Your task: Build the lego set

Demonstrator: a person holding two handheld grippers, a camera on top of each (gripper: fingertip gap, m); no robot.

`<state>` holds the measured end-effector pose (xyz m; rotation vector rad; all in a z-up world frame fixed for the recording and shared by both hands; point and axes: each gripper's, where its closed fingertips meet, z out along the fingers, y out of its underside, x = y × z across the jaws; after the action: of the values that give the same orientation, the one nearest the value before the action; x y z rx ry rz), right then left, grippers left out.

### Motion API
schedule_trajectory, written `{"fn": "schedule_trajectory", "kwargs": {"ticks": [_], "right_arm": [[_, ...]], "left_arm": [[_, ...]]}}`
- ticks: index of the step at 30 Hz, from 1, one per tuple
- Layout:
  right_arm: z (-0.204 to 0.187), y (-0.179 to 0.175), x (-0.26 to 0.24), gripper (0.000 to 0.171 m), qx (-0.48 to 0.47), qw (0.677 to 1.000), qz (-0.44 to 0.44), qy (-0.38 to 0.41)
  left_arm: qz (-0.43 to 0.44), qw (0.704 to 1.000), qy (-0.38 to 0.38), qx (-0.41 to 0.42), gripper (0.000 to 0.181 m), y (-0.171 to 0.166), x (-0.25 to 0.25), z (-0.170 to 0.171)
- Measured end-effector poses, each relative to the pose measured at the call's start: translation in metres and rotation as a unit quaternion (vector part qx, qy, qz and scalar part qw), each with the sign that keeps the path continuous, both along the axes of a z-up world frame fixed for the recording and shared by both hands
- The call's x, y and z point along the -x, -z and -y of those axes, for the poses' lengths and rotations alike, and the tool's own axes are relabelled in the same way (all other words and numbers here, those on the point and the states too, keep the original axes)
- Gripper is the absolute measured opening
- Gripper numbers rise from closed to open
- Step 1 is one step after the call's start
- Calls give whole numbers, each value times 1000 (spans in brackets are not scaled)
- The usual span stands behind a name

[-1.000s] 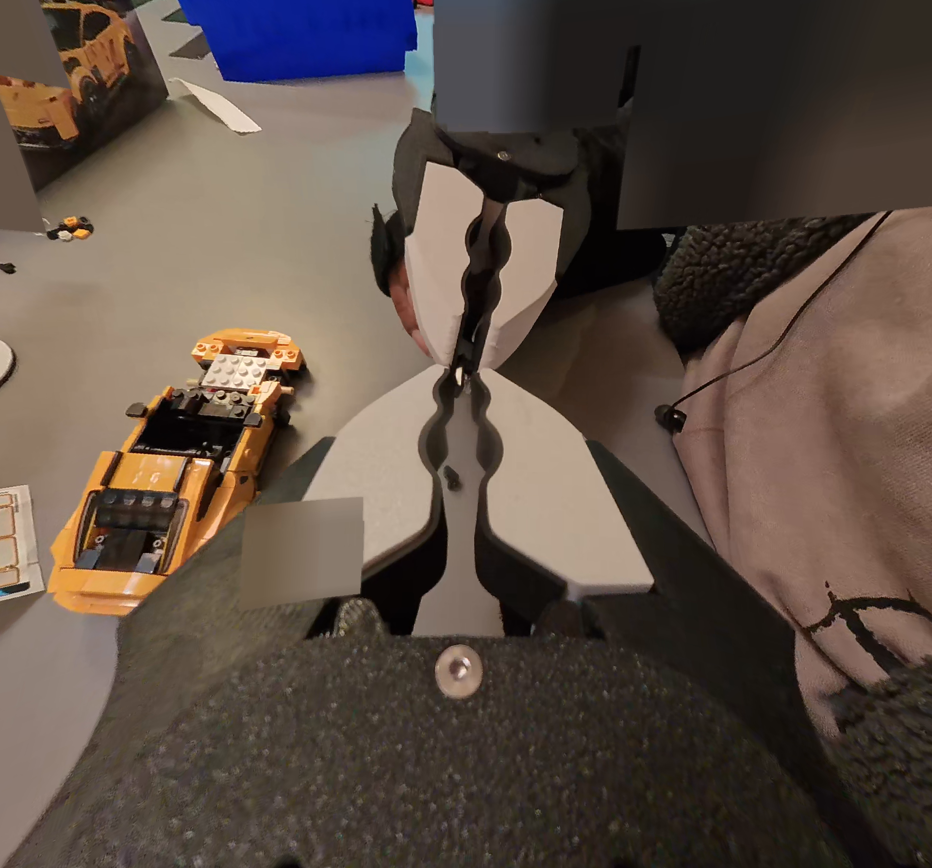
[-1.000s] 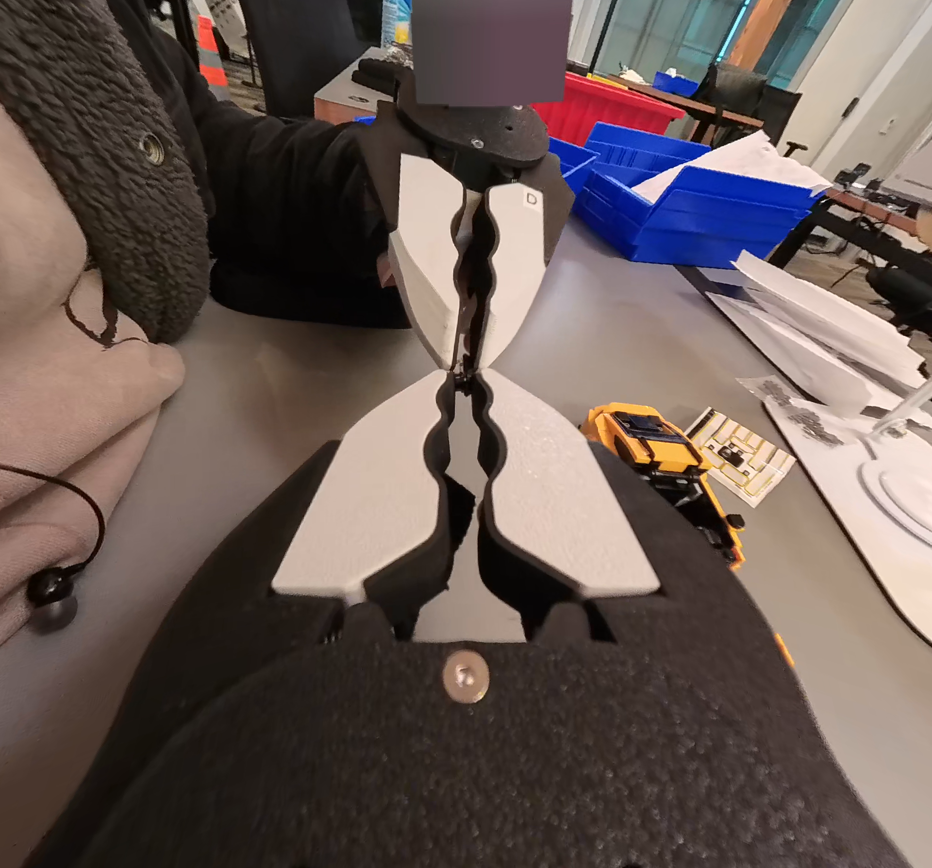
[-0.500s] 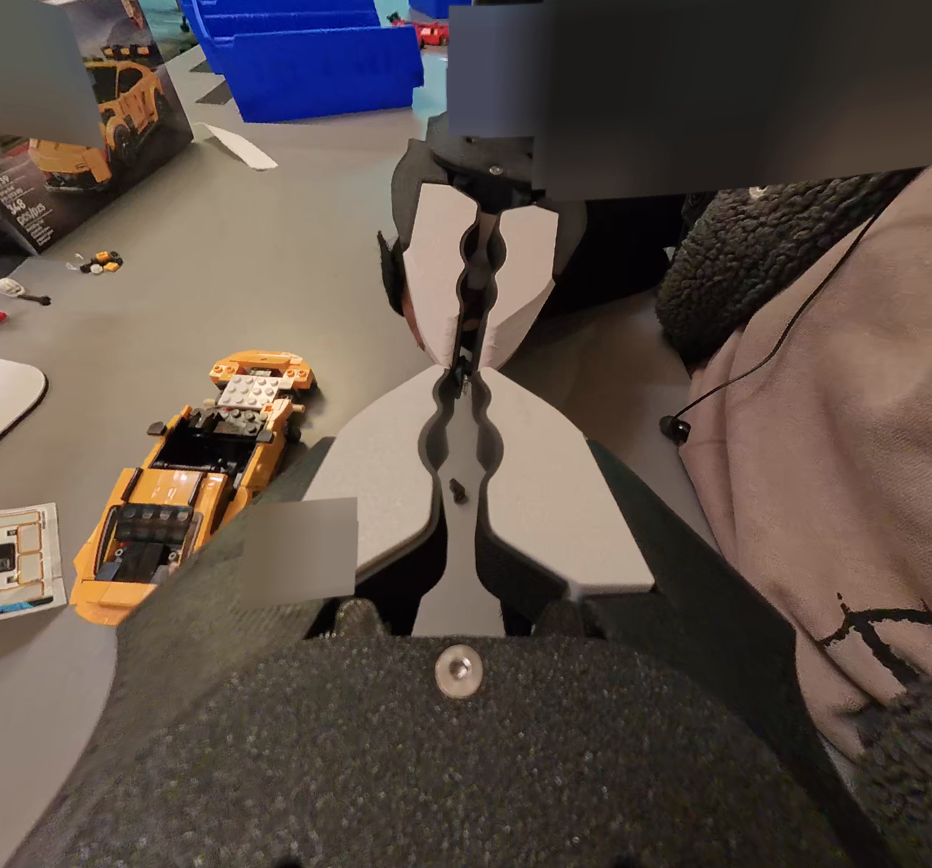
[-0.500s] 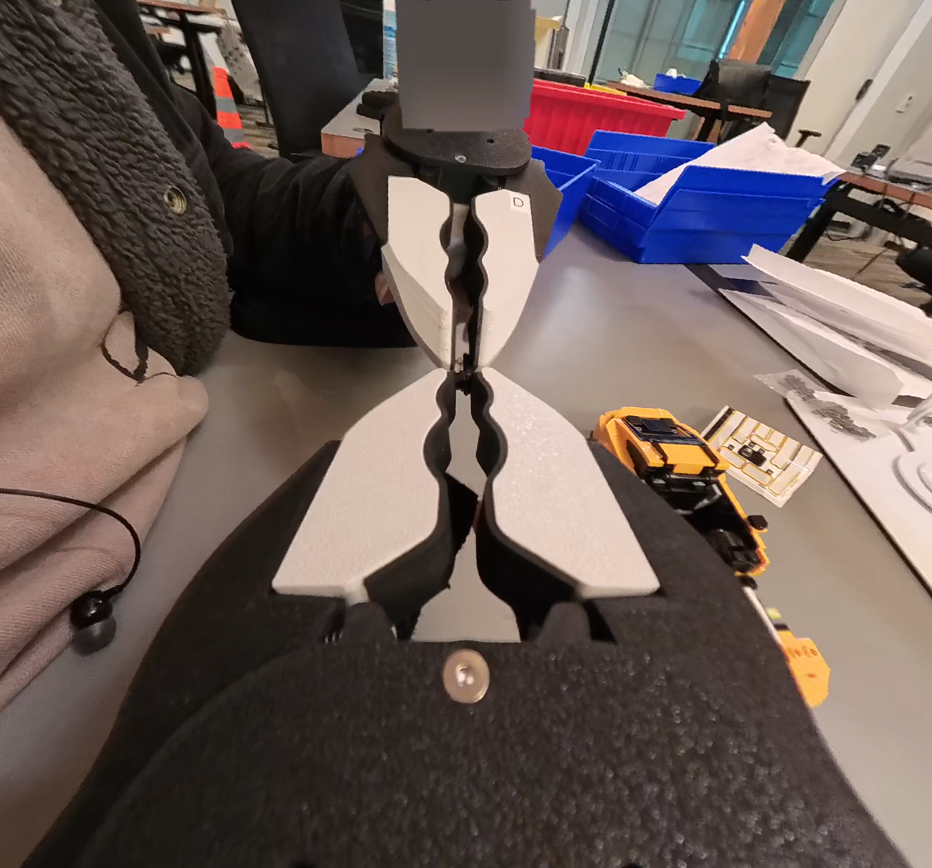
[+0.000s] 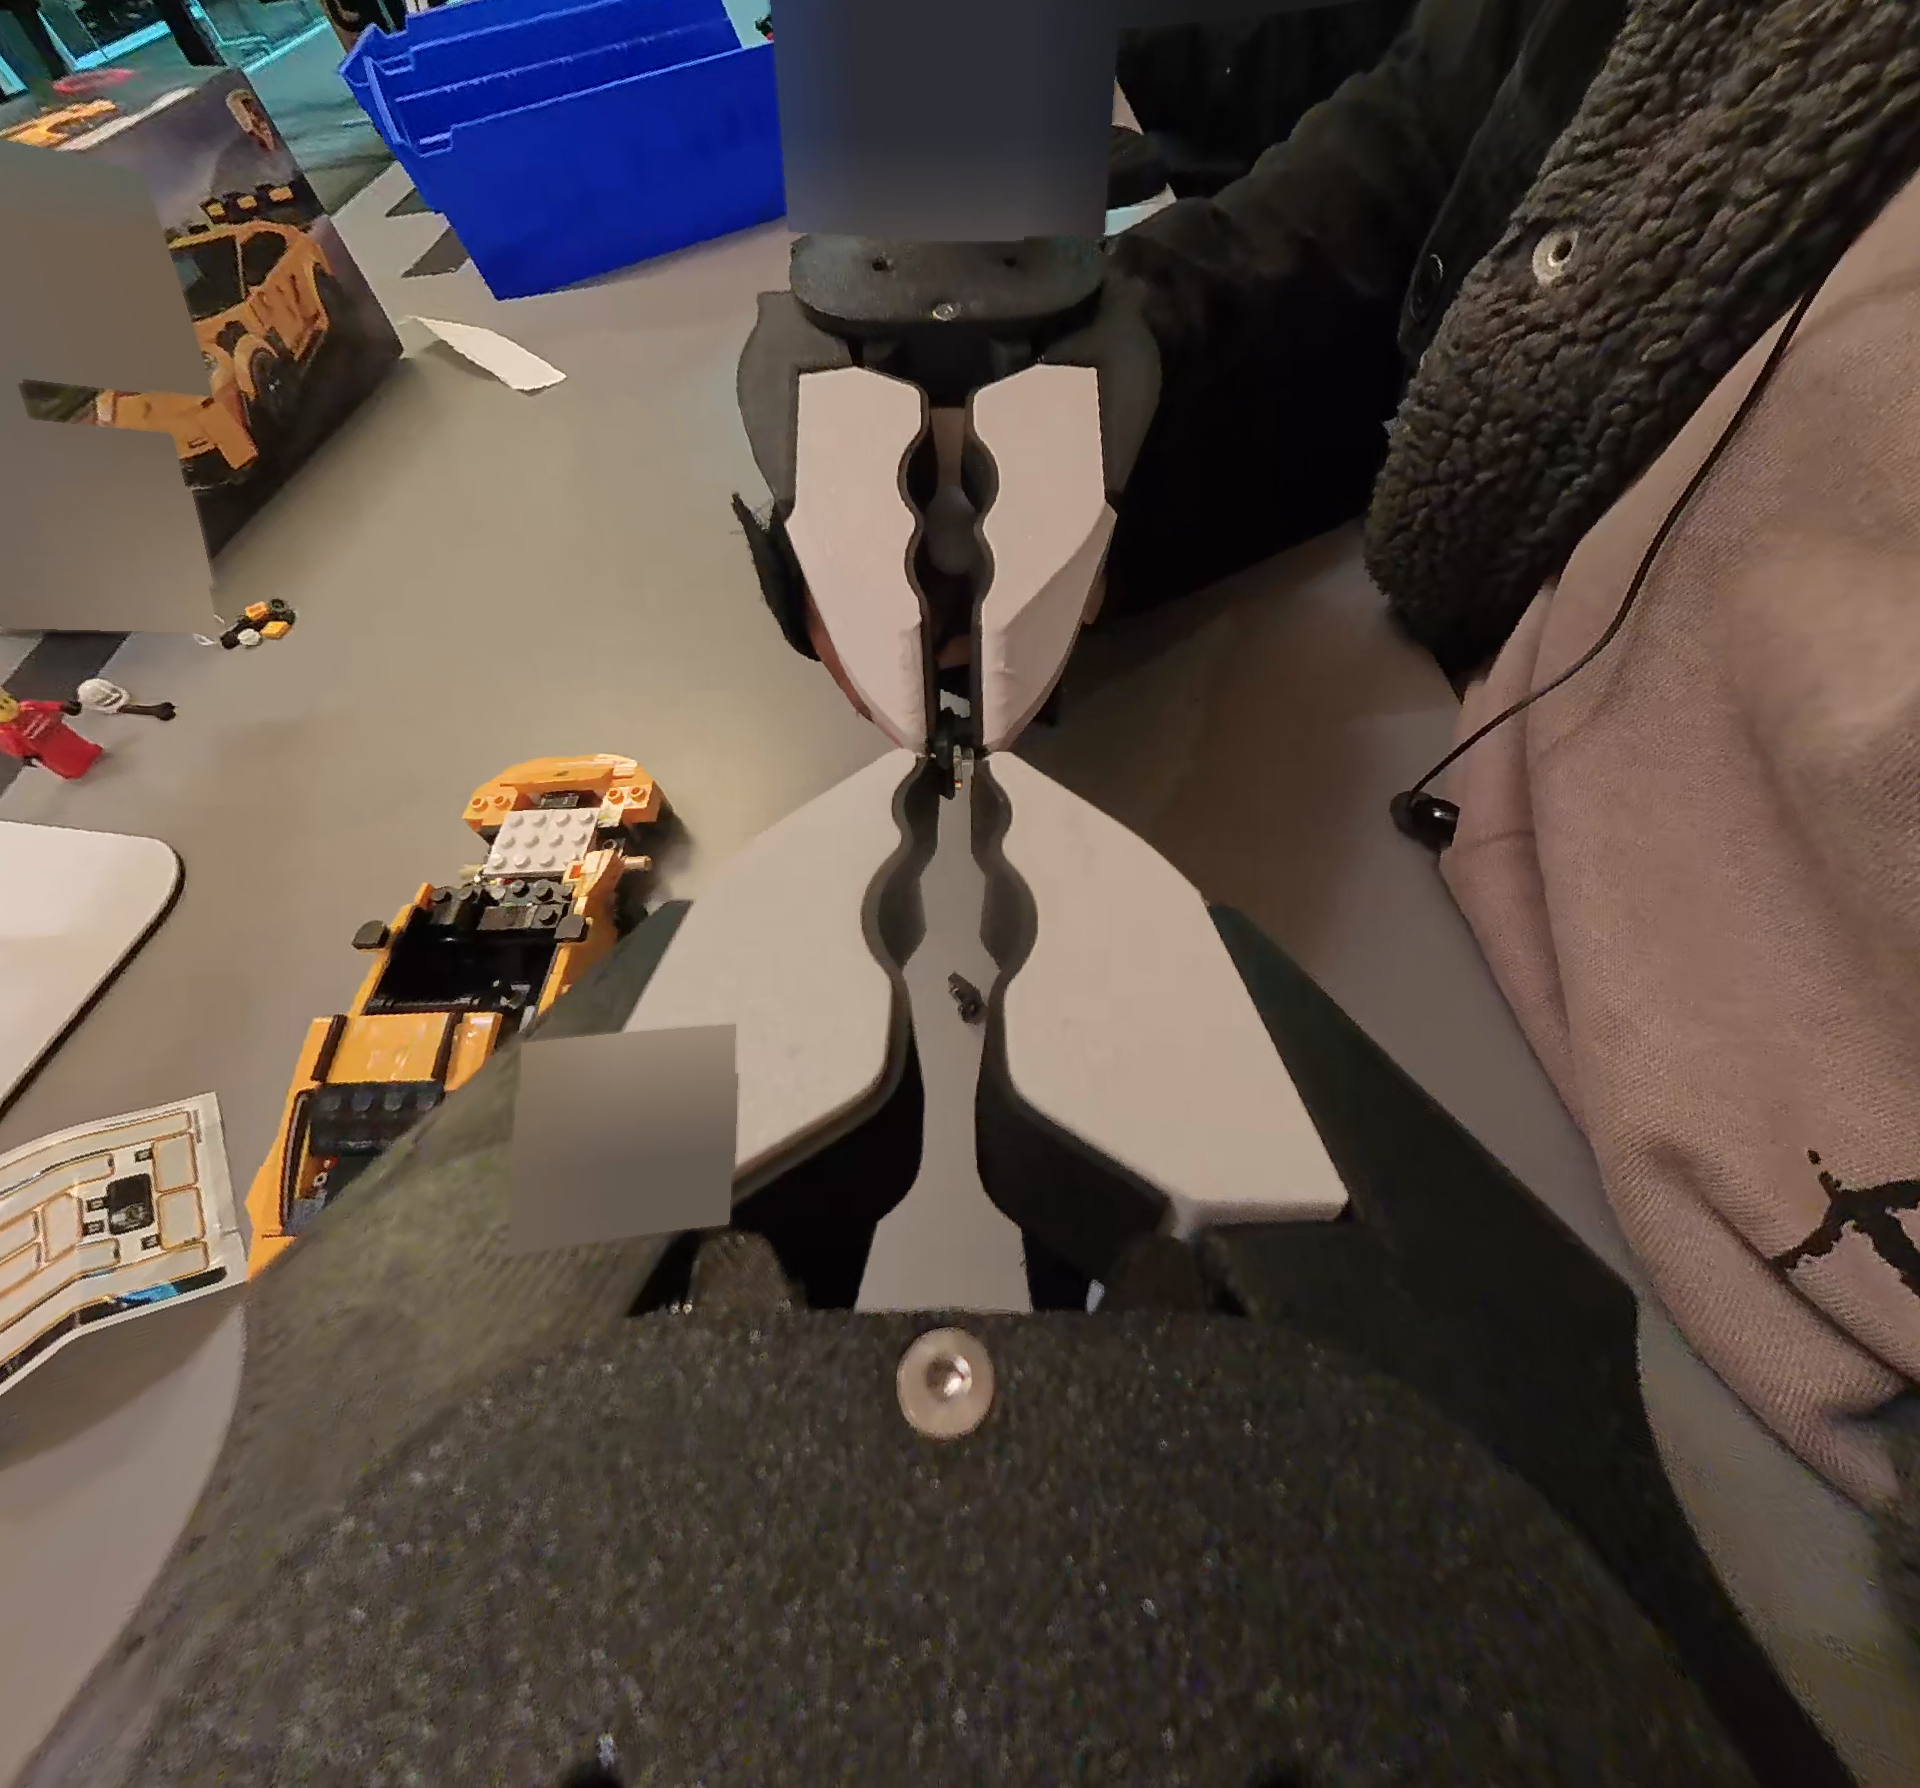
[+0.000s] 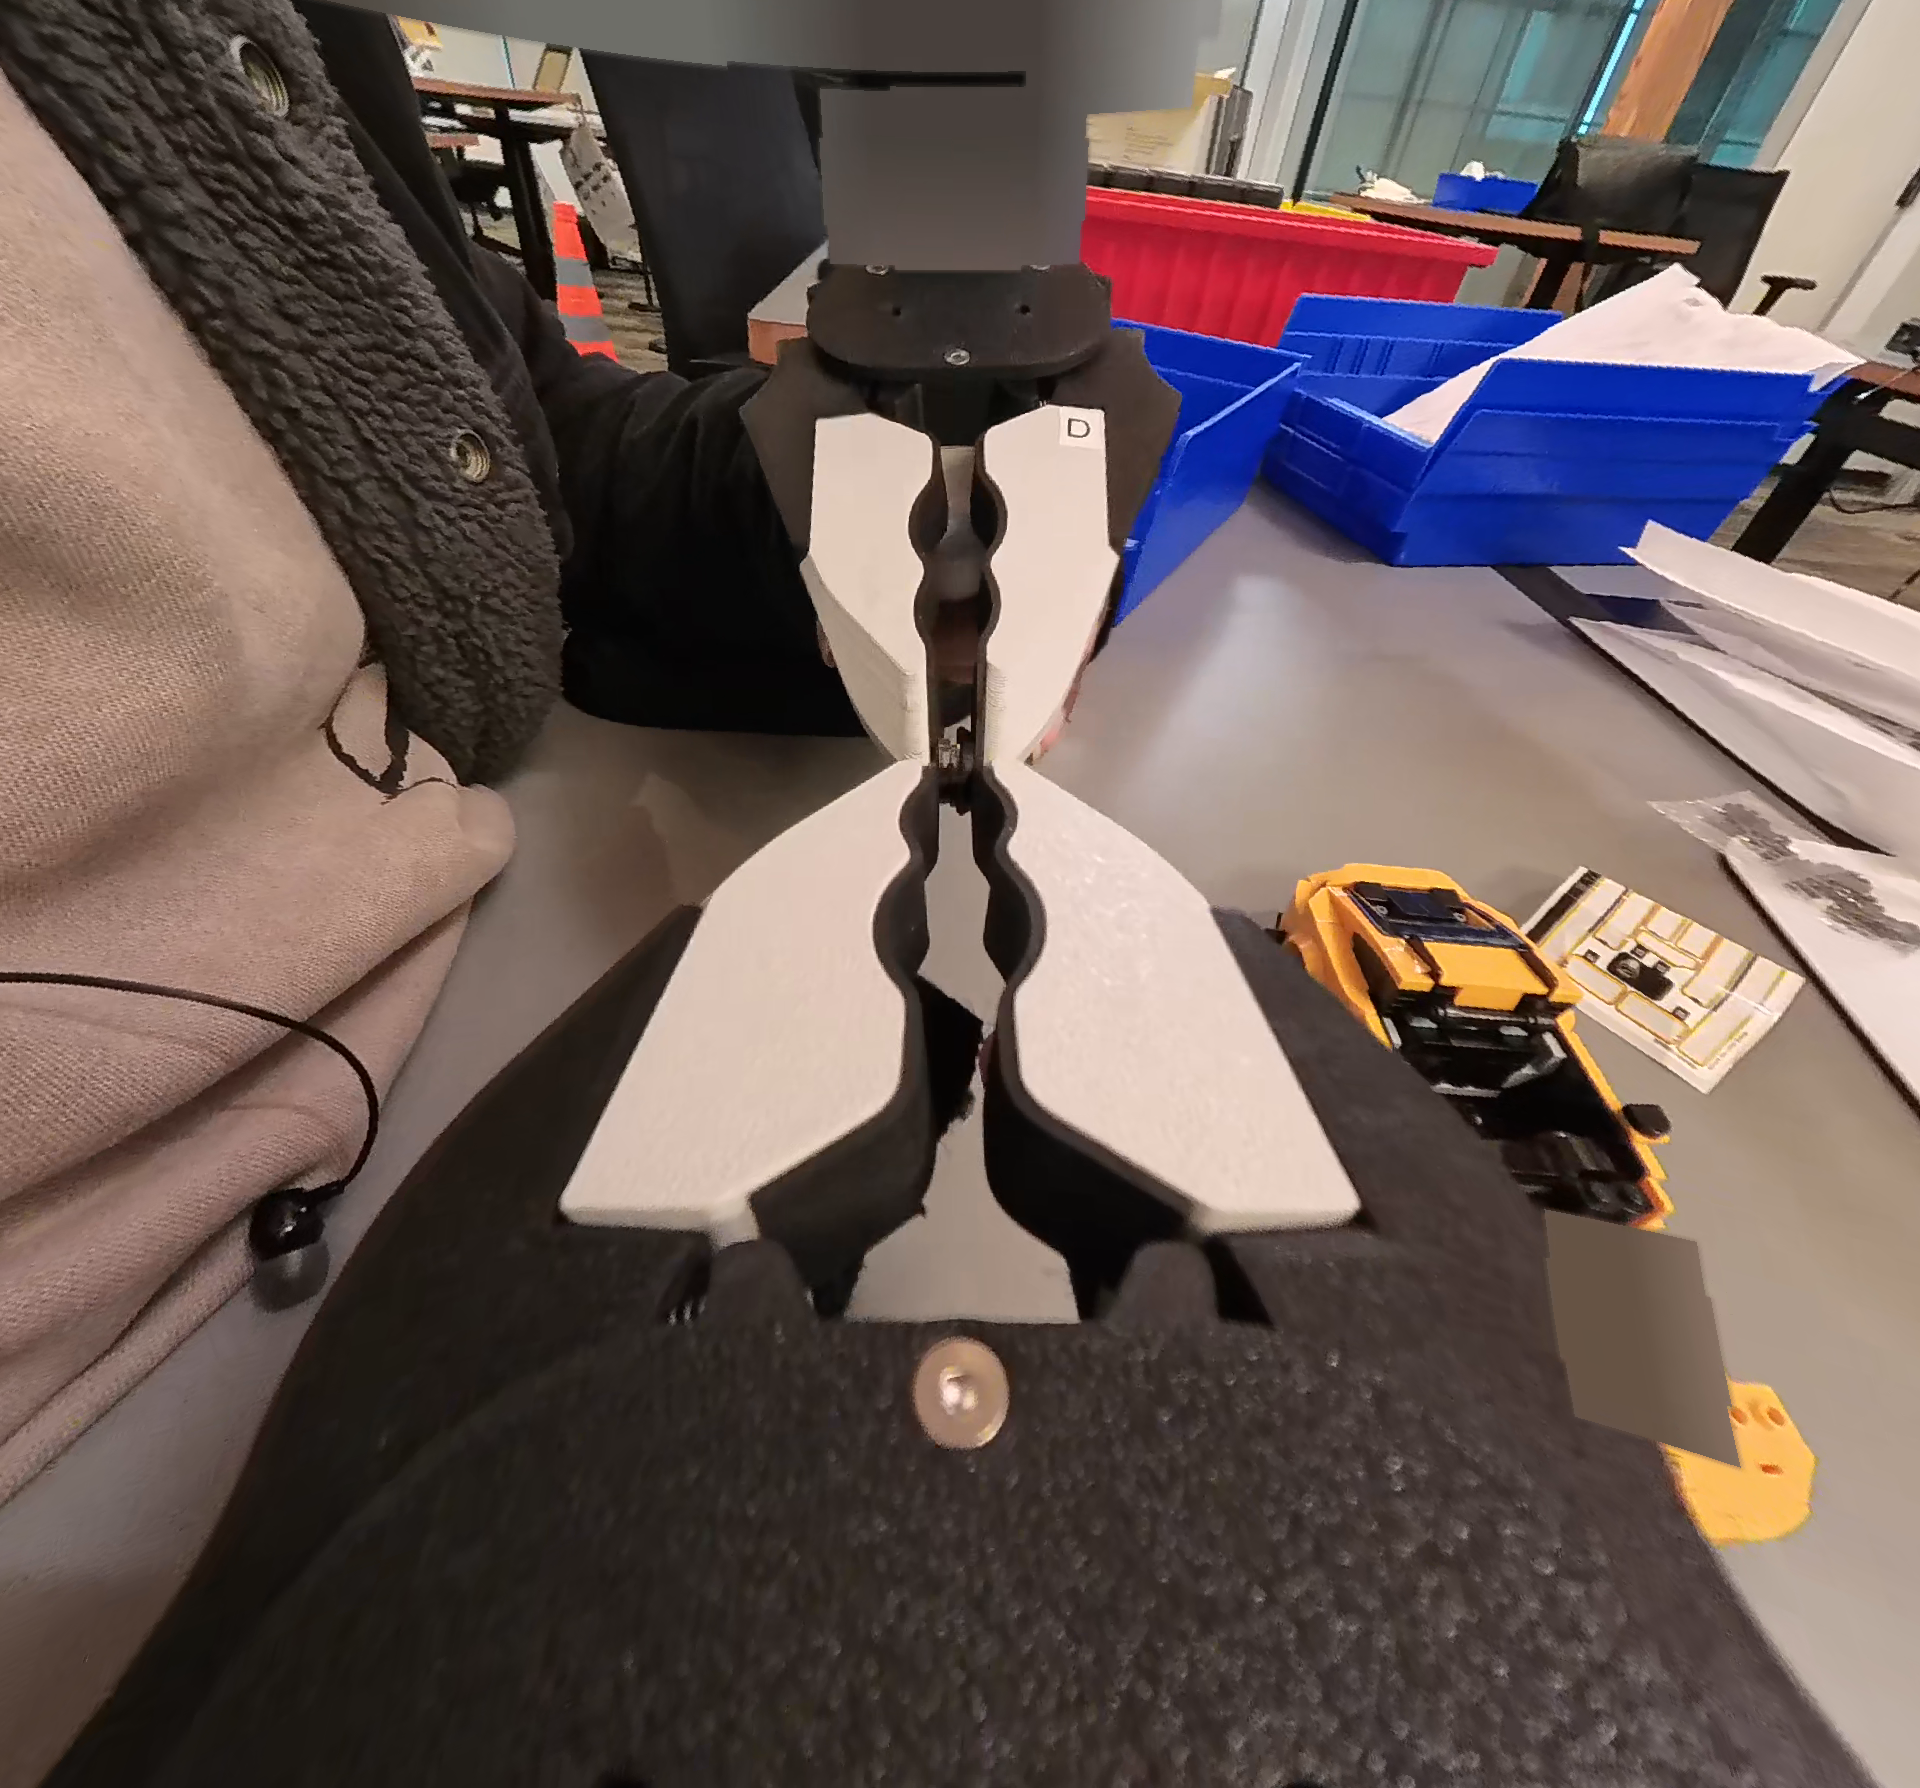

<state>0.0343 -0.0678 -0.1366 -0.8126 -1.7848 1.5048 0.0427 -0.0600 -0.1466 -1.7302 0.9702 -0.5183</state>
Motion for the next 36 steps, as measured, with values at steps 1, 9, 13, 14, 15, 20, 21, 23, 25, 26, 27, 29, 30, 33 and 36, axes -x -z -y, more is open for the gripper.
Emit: {"fn": "schedule_trajectory", "kwargs": {"ticks": [1,9,13,14,15,20,21,23,25,26,27,29,30,33,36], "right_arm": [[0,0,-1,6,-1,1000,0,-1],[-2,2,-2,6,-15,1000,-5,5],[-4,2,-1,6,-20,1000,-6,13],[-4,3,-1,6,-19,1000,-6,13],[-5,3,-1,6,-19,1000,-5,14],[-11,2,4,8,-22,999,-6,42],[-13,5,5,16,-31,998,2,46],[-16,12,1,16,-45,998,20,35],[-20,25,-3,15,-69,996,58,27],[-23,37,-4,14,-91,992,86,27],[-25,49,-5,14,-115,986,115,27],[-22,73,-7,15,-151,973,172,22],[-19,81,-7,15,-170,967,190,22],[-16,100,-6,15,-235,948,215,26],[-17,102,-2,15,-238,945,221,34]], "left_arm": [[-1,1000,1,0,7,0,0,0],[-4,1000,-6,-12,7,2,0,-1],[-4,1000,-12,-16,7,2,1,-3],[-4,1000,-12,-17,7,3,1,-3],[-3,1000,-12,-18,7,3,1,-4],[8,1000,-22,-20,7,2,6,-9],[5,1000,-24,-14,7,4,9,-9],[-8,999,-43,-9,6,9,22,-13],[5,999,-50,12,6,11,32,-13],[6,998,-55,14,6,12,37,-13],[1,998,-56,17,6,15,40,-14],[-12,998,-56,31,6,24,41,-14],[-19,997,-54,43,6,30,40,-14],[-38,995,-40,77,6,49,37,-12],[-45,994,-26,96,6,58,33,-9]]}}
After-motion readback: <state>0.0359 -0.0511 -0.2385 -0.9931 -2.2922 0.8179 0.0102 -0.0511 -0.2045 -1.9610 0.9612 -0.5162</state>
